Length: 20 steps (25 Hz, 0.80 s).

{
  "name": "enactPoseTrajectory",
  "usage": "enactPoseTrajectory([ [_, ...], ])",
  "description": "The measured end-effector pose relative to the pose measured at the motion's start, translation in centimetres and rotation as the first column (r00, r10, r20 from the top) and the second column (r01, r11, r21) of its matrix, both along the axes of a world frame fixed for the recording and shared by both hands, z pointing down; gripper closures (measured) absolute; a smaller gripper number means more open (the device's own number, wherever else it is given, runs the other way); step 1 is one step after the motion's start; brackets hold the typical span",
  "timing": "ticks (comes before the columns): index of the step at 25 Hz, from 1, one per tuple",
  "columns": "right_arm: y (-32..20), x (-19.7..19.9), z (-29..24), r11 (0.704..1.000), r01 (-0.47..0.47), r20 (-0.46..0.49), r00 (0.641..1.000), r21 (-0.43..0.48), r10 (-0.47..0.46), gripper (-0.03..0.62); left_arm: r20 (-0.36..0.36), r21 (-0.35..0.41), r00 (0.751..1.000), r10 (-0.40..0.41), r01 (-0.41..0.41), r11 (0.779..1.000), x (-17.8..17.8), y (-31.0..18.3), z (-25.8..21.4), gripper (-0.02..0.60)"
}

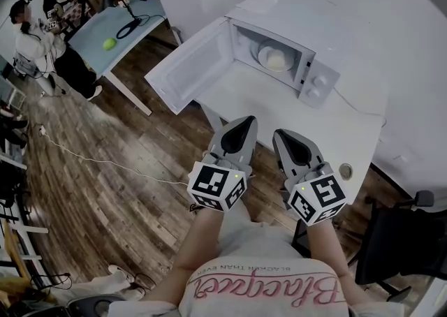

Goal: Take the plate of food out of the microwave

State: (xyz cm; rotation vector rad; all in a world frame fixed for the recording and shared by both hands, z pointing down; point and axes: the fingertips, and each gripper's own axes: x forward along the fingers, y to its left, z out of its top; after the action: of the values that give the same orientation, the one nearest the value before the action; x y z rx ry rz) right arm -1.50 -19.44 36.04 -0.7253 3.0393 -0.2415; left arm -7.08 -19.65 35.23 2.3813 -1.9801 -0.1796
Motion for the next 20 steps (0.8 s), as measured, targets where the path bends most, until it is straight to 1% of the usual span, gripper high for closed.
enactPoseTrajectory([
  [5, -2.1, -2.1, 0.0, 1.000, -0.014, -0.013, 1.000, -0.006, 0.014, 0.582, 0.010, -0.012, 1.000, 0.029, -0.029, 1.000, -1.7, -2.4, -0.1, 0.575],
  [12, -5.1, -4.7, -1.0, 0.997, -0.074, 0.015, 0.997, -0.012, 0.074, 0.582, 0.041, -0.008, 0.995, 0.091, -0.091, 0.996, -3.8, -4.7, -1.2, 0.575],
  [20, -7.5, -8.0, -1.5, 0.990, -0.138, 0.012, 0.990, -0.019, 0.138, 0.582, 0.021, -0.006, 0.987, 0.157, -0.157, 0.988, -6.7, -6.8, -1.4, 0.575],
])
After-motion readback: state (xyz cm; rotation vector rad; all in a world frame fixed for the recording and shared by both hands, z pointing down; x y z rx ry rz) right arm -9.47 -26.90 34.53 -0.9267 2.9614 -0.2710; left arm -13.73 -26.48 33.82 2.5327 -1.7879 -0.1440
